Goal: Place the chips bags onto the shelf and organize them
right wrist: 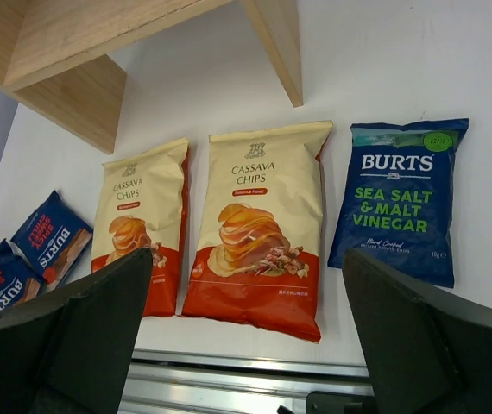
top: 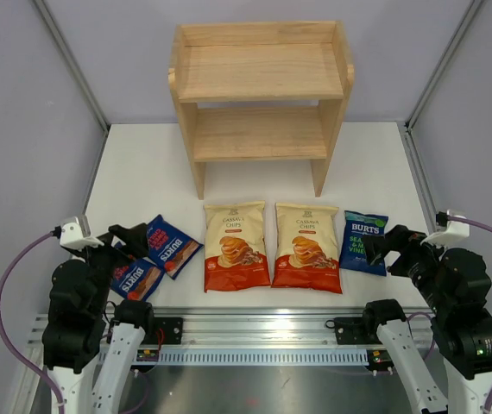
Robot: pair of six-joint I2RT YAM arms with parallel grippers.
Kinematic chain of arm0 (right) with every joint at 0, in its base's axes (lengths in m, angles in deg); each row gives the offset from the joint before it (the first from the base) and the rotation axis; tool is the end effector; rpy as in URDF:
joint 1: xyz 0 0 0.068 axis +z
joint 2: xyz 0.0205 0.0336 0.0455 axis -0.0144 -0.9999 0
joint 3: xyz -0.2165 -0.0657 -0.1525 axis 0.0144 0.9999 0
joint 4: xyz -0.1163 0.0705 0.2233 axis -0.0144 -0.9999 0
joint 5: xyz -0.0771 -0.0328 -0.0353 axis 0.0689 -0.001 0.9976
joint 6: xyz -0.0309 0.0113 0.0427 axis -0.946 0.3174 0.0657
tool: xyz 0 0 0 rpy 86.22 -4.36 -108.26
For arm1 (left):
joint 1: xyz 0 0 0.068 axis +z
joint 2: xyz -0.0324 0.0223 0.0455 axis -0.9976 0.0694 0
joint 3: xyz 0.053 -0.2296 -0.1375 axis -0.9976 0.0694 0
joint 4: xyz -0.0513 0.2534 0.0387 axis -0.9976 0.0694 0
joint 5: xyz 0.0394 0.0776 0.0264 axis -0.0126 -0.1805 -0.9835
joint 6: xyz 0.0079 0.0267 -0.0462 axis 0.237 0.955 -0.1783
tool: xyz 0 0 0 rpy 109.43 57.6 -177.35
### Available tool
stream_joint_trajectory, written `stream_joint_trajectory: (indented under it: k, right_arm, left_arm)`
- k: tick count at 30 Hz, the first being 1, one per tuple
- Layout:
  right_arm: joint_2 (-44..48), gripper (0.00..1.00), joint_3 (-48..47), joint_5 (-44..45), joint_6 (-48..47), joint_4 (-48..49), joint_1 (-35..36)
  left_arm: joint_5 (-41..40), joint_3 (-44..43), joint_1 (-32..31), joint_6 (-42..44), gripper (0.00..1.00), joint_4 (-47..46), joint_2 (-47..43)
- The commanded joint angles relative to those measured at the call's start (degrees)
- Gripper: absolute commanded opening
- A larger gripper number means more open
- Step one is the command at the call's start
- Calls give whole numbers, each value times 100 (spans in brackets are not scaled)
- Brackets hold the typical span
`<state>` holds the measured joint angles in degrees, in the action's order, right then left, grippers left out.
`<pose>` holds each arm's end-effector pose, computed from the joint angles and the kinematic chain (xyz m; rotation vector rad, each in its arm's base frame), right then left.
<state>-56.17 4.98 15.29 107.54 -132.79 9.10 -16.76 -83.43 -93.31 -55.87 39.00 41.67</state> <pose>0.0162 0.0039 0.3845 0.1771 1.8928 0.3847 0.0291 0.0006 0.3408 -0.3264 1.6808 -0.2924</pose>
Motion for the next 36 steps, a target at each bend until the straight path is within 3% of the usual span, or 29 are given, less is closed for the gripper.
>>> stream_joint_trajectory:
  k: [1, 10, 14, 15, 16, 19, 21, 25, 29, 33, 36]
  right_arm:
    - [58, 100, 40, 125, 47, 294, 34]
    - [58, 99, 250, -383, 100, 434, 34]
    - [348, 100, 505, -1183, 91, 838, 34]
    - [383, 99, 558, -1376, 117, 917, 34]
    - [427, 99, 645, -1665, 213, 1040, 34]
    - [419, 99, 813, -2106, 302, 1172, 34]
    - [427, 100, 910, -2640, 302, 1252, 34]
    - [576, 99, 1155, -3442, 381, 1533, 25]
    - [700, 99, 1270, -3996, 337, 1621, 34]
    - [919, 100, 1358, -5372, 390, 2016, 34]
    - [1165, 99, 1314, -5893, 478, 2289, 34]
  left_arm:
    - [-95, -26, -27, -38, 99, -116, 132]
    - [274, -53, -27, -11, 99, -186, 720]
    - [1808, -53, -27, -2, 99, -536, 1168]
    - [2343, 113, -27, -37, 99, -990, 1282]
    - [3375, 210, -27, -98, 99, -1291, 1622]
    - [4402, 448, -36, -643, 99, -2294, 2605]
    - [4362, 353, -193, -636, 99, -2428, 3144]
    - [3117, -78, -668, -381, 99, -2094, 4129]
    - [2920, 105, -844, -424, 99, -2435, 4937]
    - [2630, 334, -932, -389, 99, -2708, 5517]
    - [2542, 483, -941, -346, 99, -2971, 6000]
